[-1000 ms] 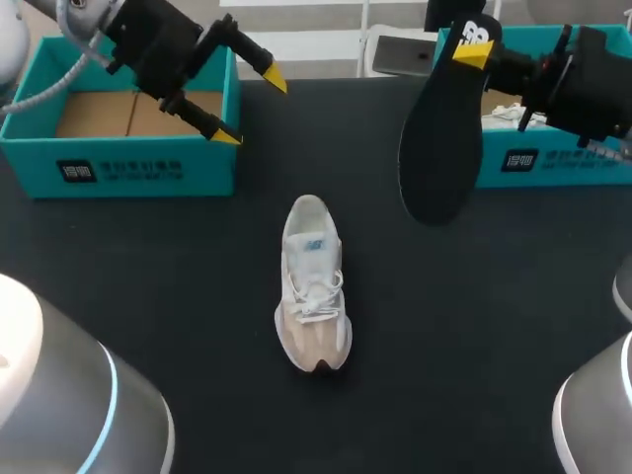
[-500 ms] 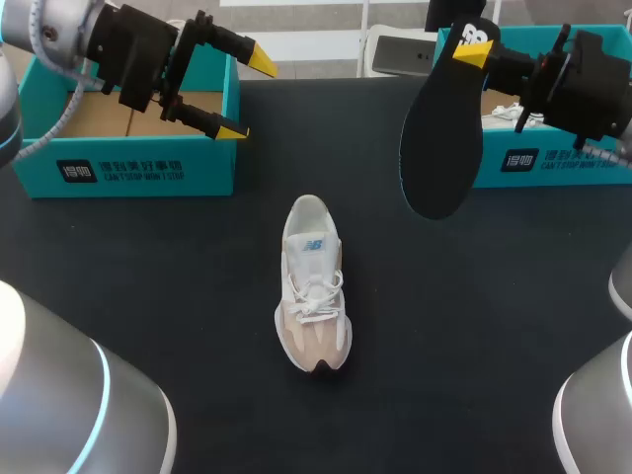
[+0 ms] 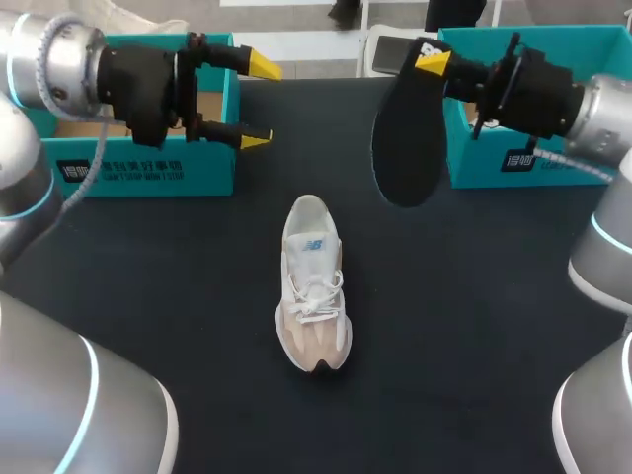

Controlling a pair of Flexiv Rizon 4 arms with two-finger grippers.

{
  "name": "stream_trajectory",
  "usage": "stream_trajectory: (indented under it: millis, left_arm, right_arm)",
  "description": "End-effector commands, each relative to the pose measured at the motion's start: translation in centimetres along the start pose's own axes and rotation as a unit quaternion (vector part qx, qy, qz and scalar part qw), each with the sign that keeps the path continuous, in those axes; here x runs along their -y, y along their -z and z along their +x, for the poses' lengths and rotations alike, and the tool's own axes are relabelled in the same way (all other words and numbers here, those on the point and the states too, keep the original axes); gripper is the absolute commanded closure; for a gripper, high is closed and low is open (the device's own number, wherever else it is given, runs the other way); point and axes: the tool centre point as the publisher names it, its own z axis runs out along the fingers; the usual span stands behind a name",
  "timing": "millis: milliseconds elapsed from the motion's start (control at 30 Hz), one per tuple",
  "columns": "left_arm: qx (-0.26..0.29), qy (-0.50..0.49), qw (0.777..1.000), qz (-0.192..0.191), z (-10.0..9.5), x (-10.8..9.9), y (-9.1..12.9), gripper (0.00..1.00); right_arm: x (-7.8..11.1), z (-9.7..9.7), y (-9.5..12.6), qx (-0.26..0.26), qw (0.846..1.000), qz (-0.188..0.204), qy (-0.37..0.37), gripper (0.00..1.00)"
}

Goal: Take the shoe out of the shoebox, open the shoe tongue, remove and reinsert the insole, then place the shoe into the shoebox

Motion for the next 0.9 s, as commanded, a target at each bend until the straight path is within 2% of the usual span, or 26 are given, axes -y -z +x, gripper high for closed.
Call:
stream_trajectory:
  millis: [33, 333, 567, 667, 900]
  left_arm:
    - [0.053, 0.001, 0.999, -0.007, 0.5, 0.4, -1.1, 0.0]
    - [0.068, -0.003, 0.998, -0.017, 0.6, 0.2, -2.2, 0.0]
    - [0.055, -0.034, 0.998, -0.013, 0.6, 0.4, -3.4, 0.0]
    - [0.063, -0.039, 0.997, -0.015, 0.1, 0.3, -3.9, 0.0]
    - [0.069, -0.067, 0.995, -0.015, -0.7, 0.2, -5.3, 0.0]
  right_arm:
    - [-0.5, 0.0, -4.7, 0.02, 0.998, 0.028, -0.043, 1.0]
    - [-0.2, 0.0, -5.0, 0.031, 0.997, 0.035, -0.054, 1.0]
    - [-0.2, 0.0, -5.0, 0.031, 0.997, 0.035, -0.054, 1.0]
    - [-1.0, -1.2, -7.1, 0.039, 0.996, 0.043, -0.065, 1.0]
    - [-1.6, -4.1, -9.0, 0.071, 0.992, 0.045, -0.094, 1.0]
